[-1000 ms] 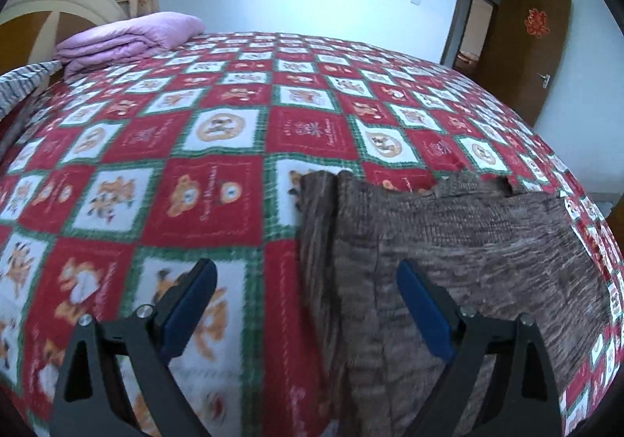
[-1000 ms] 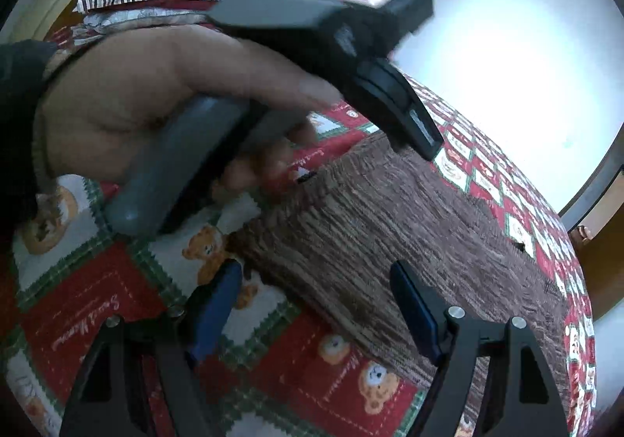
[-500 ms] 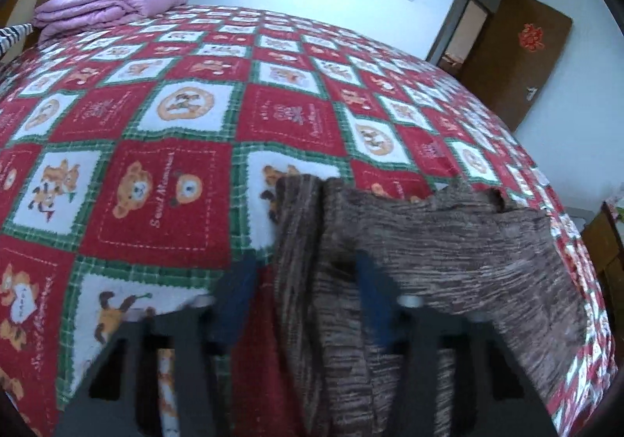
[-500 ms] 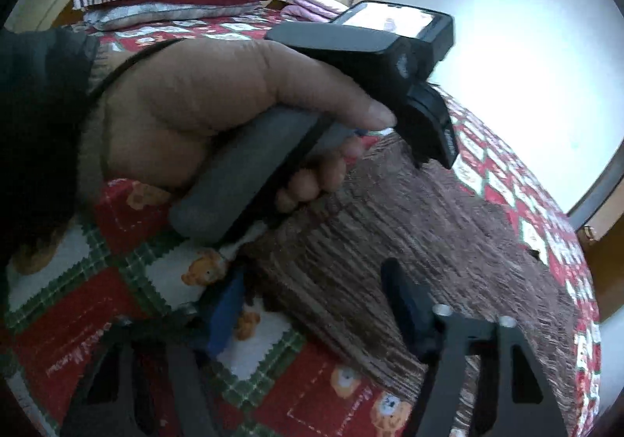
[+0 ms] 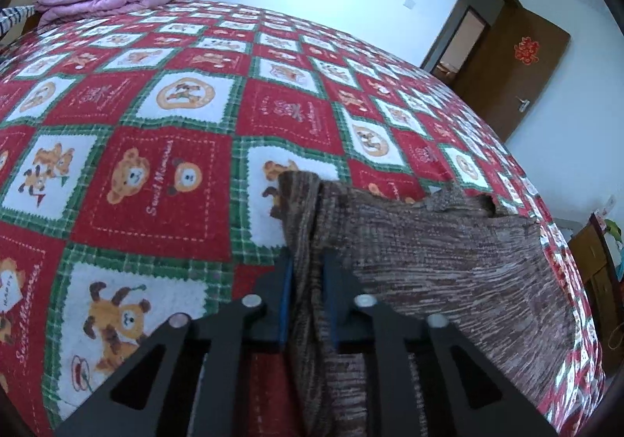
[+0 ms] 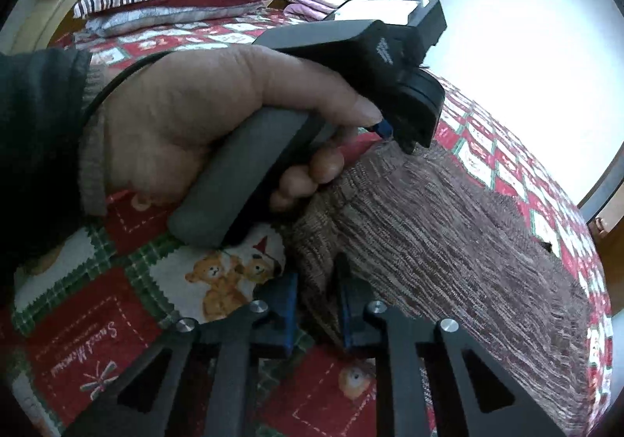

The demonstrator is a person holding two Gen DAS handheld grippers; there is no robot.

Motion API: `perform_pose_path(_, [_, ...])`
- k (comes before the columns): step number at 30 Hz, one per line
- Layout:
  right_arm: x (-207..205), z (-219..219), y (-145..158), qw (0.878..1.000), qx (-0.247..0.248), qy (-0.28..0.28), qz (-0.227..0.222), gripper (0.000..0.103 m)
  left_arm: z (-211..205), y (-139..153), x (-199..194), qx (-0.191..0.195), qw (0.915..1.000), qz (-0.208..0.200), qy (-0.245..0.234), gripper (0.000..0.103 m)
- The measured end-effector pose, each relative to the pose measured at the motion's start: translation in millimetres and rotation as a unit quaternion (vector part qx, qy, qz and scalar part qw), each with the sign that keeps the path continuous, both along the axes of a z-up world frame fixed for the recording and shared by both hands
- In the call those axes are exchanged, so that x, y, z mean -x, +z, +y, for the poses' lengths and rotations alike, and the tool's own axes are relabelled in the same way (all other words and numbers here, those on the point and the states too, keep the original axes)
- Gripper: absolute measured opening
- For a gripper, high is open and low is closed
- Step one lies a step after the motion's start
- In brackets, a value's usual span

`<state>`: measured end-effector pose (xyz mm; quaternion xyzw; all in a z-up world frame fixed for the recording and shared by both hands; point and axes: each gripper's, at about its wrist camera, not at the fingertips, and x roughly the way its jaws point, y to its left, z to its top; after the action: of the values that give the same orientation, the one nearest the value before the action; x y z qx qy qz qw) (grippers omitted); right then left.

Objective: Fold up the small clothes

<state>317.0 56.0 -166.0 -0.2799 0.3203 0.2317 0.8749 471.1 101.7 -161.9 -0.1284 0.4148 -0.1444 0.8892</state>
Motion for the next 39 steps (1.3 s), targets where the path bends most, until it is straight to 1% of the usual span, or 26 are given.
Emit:
perform_pose_path(4, [6, 6, -3, 0.999, 0.029, -0.001, -0.025, 0.017, 3, -2, 0, 0.008, 1.0000, 0.002, 0.002, 0.023])
perform_pose_path(6, [7, 7, -3, 0.999, 0.034, -0.001, -0.029, 0.017, 2, -2, 0, 0.009, 1.0000, 0.002, 0.000, 0.023])
perform_pose_path(8, [5, 3, -1, 0.999, 0.026, 0.000, -0.024, 0.017, 2, -1, 1, 0.006, 1.0000, 0.000, 0.001, 0.023])
perform_pose_path(10, [3, -1, 1, 1.000, 0.013, 0.000, -0.015, 0.017, -1, 0, 2, -0.002, 1.0000, -0.004, -0.004, 0.014])
perform_pose_path(11, [2, -3, 3, 1.000, 0.005, 0.001, -0.011, 0.017, -3, 1, 2, -0.004, 1.0000, -0.004, -0.006, 0.012])
perform_pose_path(12, [2, -6, 5, 1.000, -0.005, 0.001, -0.006, 0.016, -5, 2, 2, -0.011, 0.9999, -0.003, -0.007, 0.010])
perform_pose_path(13, [1, -9, 7, 1.000, -0.014, 0.002, -0.003, 0.013, -6, 3, 2, -0.016, 0.9998, -0.002, -0.008, 0.009])
perform_pose_path(16, [1, -18, 16, 0.999, -0.049, 0.004, 0.011, 0.011, -8, 9, 3, -0.023, 0.9997, 0.006, -0.007, 0.008])
perform_pose_path(18, [4, -31, 26, 0.997, -0.076, 0.004, 0.015, 0.011, -6, 16, 5, -0.011, 0.9999, 0.010, -0.004, 0.007])
perform_pose_path(21, [7, -51, 41, 0.993, -0.116, -0.002, 0.019, 0.010, 1, 30, 8, 0.039, 0.9991, 0.016, 0.008, 0.007])
perform_pose_path(23, [6, -71, 55, 0.988, -0.151, -0.011, 0.023, 0.009, -3, 46, 11, 0.058, 0.9982, 0.010, 0.009, 0.007])
perform_pose_path(25, [8, -95, 70, 0.982, -0.186, -0.022, 0.023, 0.008, -12, 61, 14, 0.063, 0.9980, 0.000, 0.004, 0.007])
perform_pose_path(27, [10, -114, 81, 0.978, -0.207, -0.030, 0.019, 0.008, -27, 79, 16, 0.064, 0.9978, -0.013, -0.006, 0.007])
perform_pose_path(29, [11, -130, 89, 0.974, -0.222, -0.038, 0.016, 0.008, -43, 93, 17, 0.064, 0.9976, -0.022, -0.014, 0.007])
perform_pose_path(31, [13, -148, 95, 0.971, -0.235, -0.046, 0.013, 0.008, -64, 106, 19, 0.054, 0.9977, -0.032, -0.024, 0.007])
perform_pose_path(39, [22, -221, 107, 0.957, -0.278, -0.087, 0.007, 0.008, -137, 125, 21, 0.042, 0.9955, -0.045, -0.073, 0.007])
